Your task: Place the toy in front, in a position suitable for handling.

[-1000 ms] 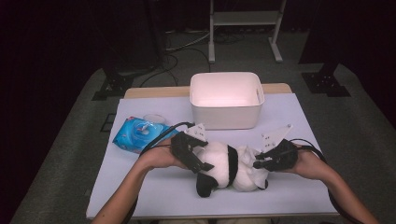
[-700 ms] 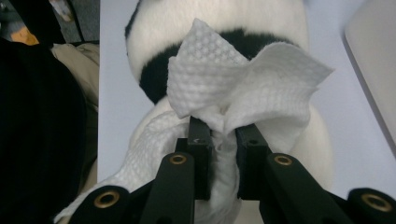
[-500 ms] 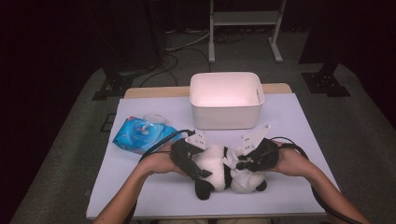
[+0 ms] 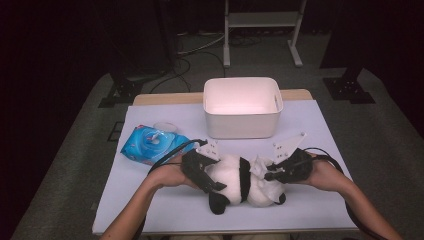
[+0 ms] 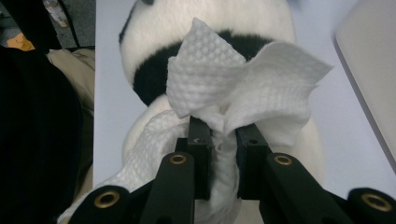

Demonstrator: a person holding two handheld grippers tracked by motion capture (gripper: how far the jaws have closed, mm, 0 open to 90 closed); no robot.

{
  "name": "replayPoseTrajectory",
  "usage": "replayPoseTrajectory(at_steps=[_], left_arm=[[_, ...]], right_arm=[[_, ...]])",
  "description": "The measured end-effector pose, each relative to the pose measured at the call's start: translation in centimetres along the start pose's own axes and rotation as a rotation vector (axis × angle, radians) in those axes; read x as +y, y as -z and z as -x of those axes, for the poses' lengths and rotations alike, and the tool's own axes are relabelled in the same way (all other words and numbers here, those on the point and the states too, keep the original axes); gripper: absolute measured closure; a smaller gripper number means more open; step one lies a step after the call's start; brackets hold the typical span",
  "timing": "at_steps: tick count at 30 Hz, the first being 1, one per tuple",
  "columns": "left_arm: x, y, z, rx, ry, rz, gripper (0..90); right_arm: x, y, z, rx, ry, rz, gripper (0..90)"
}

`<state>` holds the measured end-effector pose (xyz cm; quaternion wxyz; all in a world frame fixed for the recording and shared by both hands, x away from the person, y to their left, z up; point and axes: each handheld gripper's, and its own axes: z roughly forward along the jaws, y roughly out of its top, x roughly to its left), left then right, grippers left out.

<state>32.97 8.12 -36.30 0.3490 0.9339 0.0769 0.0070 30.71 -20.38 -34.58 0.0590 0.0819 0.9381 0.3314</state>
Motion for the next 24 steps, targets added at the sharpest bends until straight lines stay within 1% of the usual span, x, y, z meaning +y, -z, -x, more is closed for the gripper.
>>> replayPoseTrajectory(at_steps=[5, 12, 15, 18, 19, 24], left_arm=[[-0.1, 0.0, -0.1, -0.009, 0.01, 0.013, 15.6], [-0.3, 0.1, 0.0, -0.009, 0.011, 0.023, 15.6], [-0.3, 0.1, 0.0, -0.009, 0.013, 0.025, 15.6], [-0.3, 0.1, 0.0, -0.01, 0.013, 0.026, 15.5], [-0.3, 0.1, 0.0, -0.009, 0.013, 0.026, 15.6], [-0.2, 0.1, -0.1, -0.011, 0.005, 0.014, 15.5]], right_arm=[[-1.3, 0.6, 0.2, -0.011, -0.023, 0.013, 78.6], [-2.7, 1.4, 0.4, -0.03, -0.054, 0.022, 78.6], [-3.5, 1.7, 0.5, -0.037, -0.075, 0.026, 78.5], [-4.2, 2.0, 0.7, -0.045, -0.103, 0.023, 78.5], [-4.6, 2.0, 0.8, -0.048, -0.105, 0.022, 78.5], [-5.8, 2.2, 1.2, -0.065, -0.138, -0.004, 78.4]])
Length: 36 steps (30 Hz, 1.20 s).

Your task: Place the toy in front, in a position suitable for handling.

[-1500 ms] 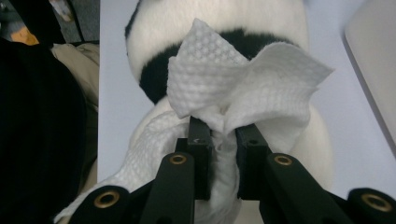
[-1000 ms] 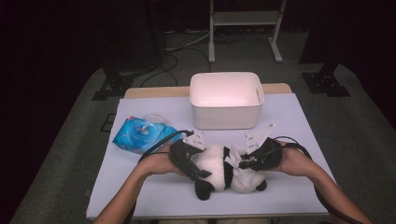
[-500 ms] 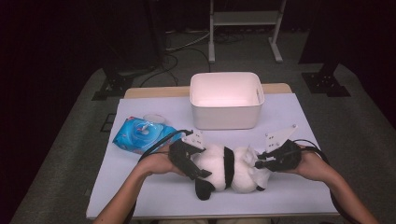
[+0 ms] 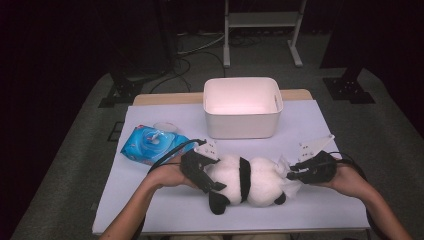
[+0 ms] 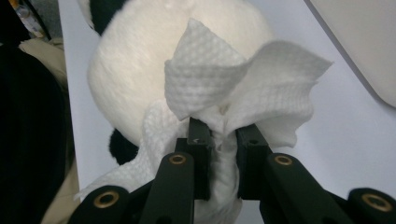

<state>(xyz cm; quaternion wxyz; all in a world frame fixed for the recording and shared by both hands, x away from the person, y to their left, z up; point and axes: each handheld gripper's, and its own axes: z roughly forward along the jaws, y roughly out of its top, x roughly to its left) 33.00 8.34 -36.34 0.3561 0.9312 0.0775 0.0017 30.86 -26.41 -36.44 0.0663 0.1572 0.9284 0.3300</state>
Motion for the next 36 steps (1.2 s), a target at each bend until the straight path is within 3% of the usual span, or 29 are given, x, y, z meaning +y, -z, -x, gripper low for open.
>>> replayPoseTrajectory(at_steps=[14, 18, 22, 33, 36], left_arm=[[-0.1, 0.1, 0.1, 0.001, -0.002, 0.0, 15.4], [0.1, 0.0, 0.1, 0.002, -0.002, -0.003, 15.3], [0.1, 0.0, 0.2, 0.002, 0.001, -0.002, 15.3], [0.1, -0.1, 0.1, -0.003, 0.004, 0.003, 15.4], [0.1, 0.0, 0.3, 0.008, 0.0, -0.008, 15.5]], right_arm=[[1.5, -0.1, -0.1, 0.002, 0.031, -0.01, 78.4], [3.0, -0.2, -0.5, 0.018, 0.06, 0.016, 78.5], [4.9, -1.2, -1.0, 0.023, 0.114, -0.012, 78.5], [9.2, -3.8, -1.8, 0.061, 0.2, -0.037, 78.6], [9.5, -4.2, -1.9, 0.066, 0.212, -0.041, 78.6]])
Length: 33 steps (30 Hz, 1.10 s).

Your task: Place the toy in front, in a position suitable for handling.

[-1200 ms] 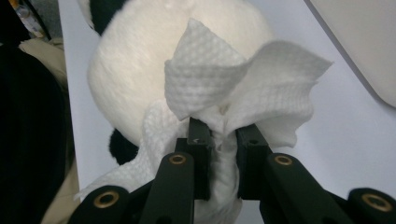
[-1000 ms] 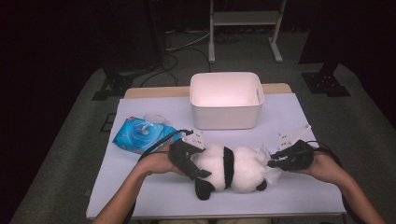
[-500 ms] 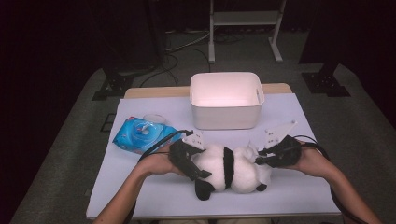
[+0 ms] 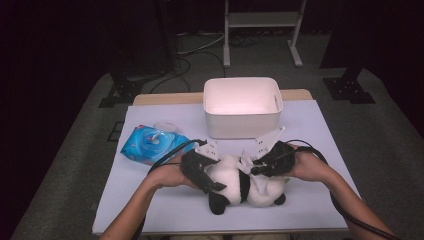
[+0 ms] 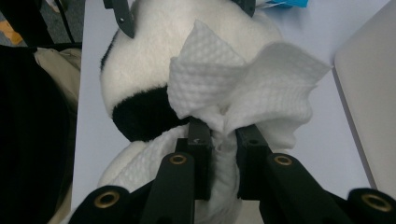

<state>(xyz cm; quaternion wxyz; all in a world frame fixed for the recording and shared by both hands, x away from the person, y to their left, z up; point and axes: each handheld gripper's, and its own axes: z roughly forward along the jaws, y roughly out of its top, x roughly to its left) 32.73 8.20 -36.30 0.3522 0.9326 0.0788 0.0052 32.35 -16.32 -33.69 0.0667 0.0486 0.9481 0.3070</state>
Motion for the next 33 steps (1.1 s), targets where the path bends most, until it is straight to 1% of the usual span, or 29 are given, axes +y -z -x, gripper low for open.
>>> replayPoseTrajectory(at_steps=[1, 5, 6, 10, 13, 14, 15, 17, 19, 20, 22, 23, 24, 26, 27, 28, 30, 32, 33], left_arm=[[0.0, 0.0, 0.1, 0.004, -0.002, -0.003, 15.4], [0.0, 0.0, 0.4, 0.015, -0.003, -0.003, 15.4], [0.0, -0.1, 0.4, 0.014, 0.0, 0.0, 15.4], [0.2, -0.2, 0.2, 0.004, -0.002, 0.004, 15.4], [0.3, -0.3, 0.0, -0.001, -0.001, 0.005, 15.4], [0.4, -0.3, 0.0, -0.001, 0.002, 0.007, 15.4], [0.4, -0.3, 0.0, -0.002, 0.001, 0.005, 15.4], [0.5, -0.3, 0.1, 0.002, -0.009, -0.008, 15.4], [0.5, -0.3, 0.1, 0.002, -0.009, -0.01, 15.3], [0.5, -0.3, 0.2, 0.0, -0.005, -0.01, 15.3], [0.5, -0.3, 0.2, 0.0, -0.005, -0.01, 15.3], [0.5, -0.3, 0.2, 0.001, -0.004, -0.012, 15.3], [0.4, -0.3, 0.3, 0.004, -0.006, -0.013, 15.4], [0.3, -0.2, 0.3, 0.007, -0.009, -0.018, 15.4], [0.1, -0.2, 0.3, 0.008, -0.008, -0.012, 15.4], [0.0, -0.2, 0.3, 0.005, -0.005, -0.005, 15.4], [0.0, -0.2, 0.3, 0.002, -0.005, 0.005, 15.4], [0.0, -0.3, 0.2, -0.001, -0.004, 0.009, 15.4], [0.0, -0.3, 0.2, -0.001, -0.002, 0.011, 15.4]], right_arm=[[-0.2, 0.1, 0.0, -0.004, -0.003, 0.003, 78.7], [-2.1, 1.2, 0.1, -0.02, -0.059, 0.024, 78.9], [-2.7, 1.5, 0.1, -0.028, -0.07, 0.028, 78.9], [-6.0, 2.7, 0.5, -0.039, -0.152, 0.054, 78.9], [-8.0, 3.3, 0.8, -0.052, -0.197, 0.052, 78.9], [-8.3, 3.4, 0.9, -0.054, -0.206, 0.047, 78.9], [-8.5, 3.5, 0.9, -0.061, -0.204, 0.039, 78.9], [-8.1, 3.5, 0.9, -0.063, -0.2, 0.037, 78.9], [-7.1, 3.3, 0.9, -0.065, -0.178, 0.024, 78.9], [-6.6, 3.1, 1.0, -0.065, -0.17, 0.025, 78.9], [-5.1, 2.6, 1.1, -0.05, -0.148, 0.033, 78.9], [-4.3, 2.2, 1.2, -0.048, -0.125, 0.033, 78.9], [-3.5, 1.8, 1.2, -0.041, -0.113, 0.036, 78.8], [-2.5, 1.0, 1.3, -0.026, -0.091, 0.025, 78.9], [-2.3, 0.9, 1.4, -0.026, -0.085, 0.017, 78.9], [-2.3, 0.9, 1.5, -0.022, -0.094, 0.019, 78.9], [-2.9, 1.3, 1.7, -0.03, -0.111, 0.023, 78.9], [-4.0, 1.7, 1.8, -0.042, -0.136, 0.023, 78.9], [-4.9, 2.0, 1.9, -0.05, -0.153, 0.026, 78.9]])
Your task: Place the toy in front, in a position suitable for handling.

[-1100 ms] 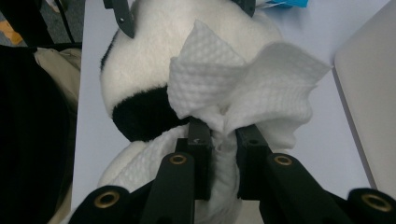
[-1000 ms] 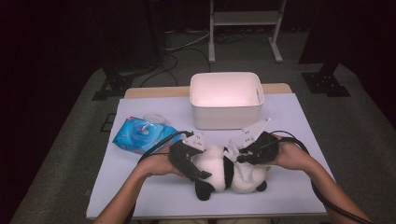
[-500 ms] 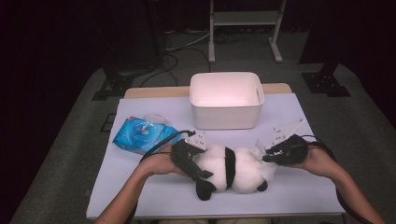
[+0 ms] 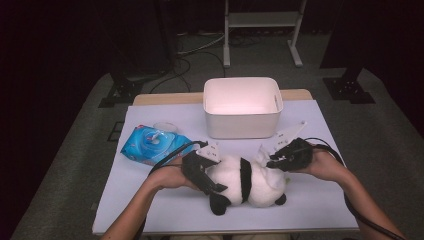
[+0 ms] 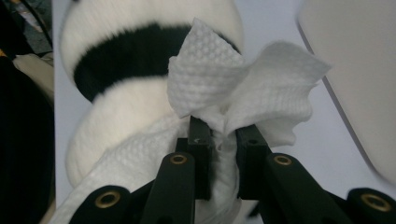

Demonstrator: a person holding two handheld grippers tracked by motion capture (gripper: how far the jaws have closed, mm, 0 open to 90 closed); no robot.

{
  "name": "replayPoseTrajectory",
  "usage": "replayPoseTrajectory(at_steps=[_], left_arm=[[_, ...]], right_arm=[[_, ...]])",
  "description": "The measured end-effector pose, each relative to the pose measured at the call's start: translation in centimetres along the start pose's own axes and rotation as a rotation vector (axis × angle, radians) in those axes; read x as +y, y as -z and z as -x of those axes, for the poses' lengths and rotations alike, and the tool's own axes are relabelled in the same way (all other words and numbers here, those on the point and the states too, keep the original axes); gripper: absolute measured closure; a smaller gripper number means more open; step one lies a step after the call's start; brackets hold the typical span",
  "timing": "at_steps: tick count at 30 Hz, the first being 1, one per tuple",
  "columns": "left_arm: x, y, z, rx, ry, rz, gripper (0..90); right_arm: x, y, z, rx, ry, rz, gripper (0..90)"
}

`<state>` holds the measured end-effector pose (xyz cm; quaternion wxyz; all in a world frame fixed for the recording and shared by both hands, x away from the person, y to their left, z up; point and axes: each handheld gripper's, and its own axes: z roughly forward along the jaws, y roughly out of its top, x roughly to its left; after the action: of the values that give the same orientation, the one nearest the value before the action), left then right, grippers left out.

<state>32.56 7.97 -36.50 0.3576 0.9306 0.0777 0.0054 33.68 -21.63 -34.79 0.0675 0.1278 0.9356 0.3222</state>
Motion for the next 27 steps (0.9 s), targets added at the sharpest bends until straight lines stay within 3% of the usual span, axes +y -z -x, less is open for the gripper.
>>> replayPoseTrajectory(at_steps=[5, 9, 12, 16, 19, 21, 25, 27], left_arm=[[0.3, -0.1, 0.0, 0.003, -0.013, -0.007, 15.4], [0.4, -0.5, 0.2, -0.004, -0.013, -0.001, 15.4], [0.7, -0.7, 0.3, -0.001, -0.013, -0.006, 15.3], [1.1, -1.1, 0.3, 0.0, -0.011, 0.011, 15.3], [1.0, -1.0, 0.2, 0.003, -0.018, 0.004, 15.3], [0.8, -0.5, 0.1, 0.005, -0.02, 0.01, 15.2], [0.1, 0.8, -0.1, -0.012, -0.019, 0.062, 15.4], [-0.4, 1.3, -0.3, -0.015, -0.024, 0.05, 17.8]], right_arm=[[-3.6, 1.0, 0.5, -0.013, -0.085, 0.027, 78.9], [-4.7, 1.4, 0.2, -0.022, -0.097, 0.011, 78.9], [-3.4, 1.4, -0.4, -0.031, -0.057, 0.007, 78.8], [-0.1, 0.4, -1.7, 0.023, 0.022, 0.045, 78.9], [2.5, -1.2, -3.3, 0.058, 0.109, 0.034, 78.8], [3.4, -1.8, -3.9, 0.051, 0.15, 0.004, 78.9], [2.6, -1.3, -3.4, 0.064, 0.11, 0.021, 78.9], [2.0, -0.8, -3.2, 0.051, 0.098, 0.019, 78.9]])
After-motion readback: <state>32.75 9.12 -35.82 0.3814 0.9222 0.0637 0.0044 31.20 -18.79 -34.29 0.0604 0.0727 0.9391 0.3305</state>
